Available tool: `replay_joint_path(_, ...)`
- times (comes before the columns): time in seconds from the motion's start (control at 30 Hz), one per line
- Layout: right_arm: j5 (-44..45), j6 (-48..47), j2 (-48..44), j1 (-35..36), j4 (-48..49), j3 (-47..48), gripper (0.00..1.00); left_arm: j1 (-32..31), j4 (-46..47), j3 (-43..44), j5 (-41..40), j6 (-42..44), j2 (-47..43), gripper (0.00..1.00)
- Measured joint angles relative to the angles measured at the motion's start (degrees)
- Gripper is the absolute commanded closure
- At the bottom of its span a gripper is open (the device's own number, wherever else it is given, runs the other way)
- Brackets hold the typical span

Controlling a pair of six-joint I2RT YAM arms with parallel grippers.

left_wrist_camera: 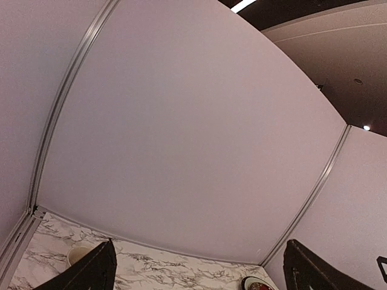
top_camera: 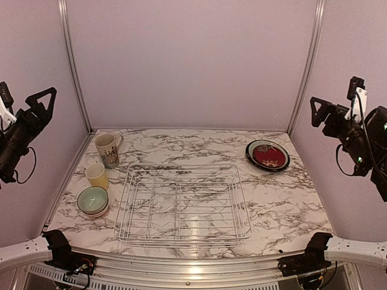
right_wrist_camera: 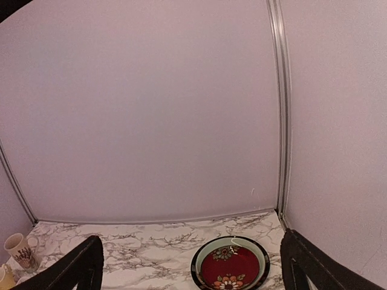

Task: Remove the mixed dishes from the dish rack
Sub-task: Reset both arms

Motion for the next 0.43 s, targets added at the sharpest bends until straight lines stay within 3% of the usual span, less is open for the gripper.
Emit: replay_joint_path(0.43, 0.63, -2.29, -1.55, 0.0, 0.81, 1.33, 0.01, 0.0, 1.81, -0.72, 0.11, 0.46, 1.16, 0.01)
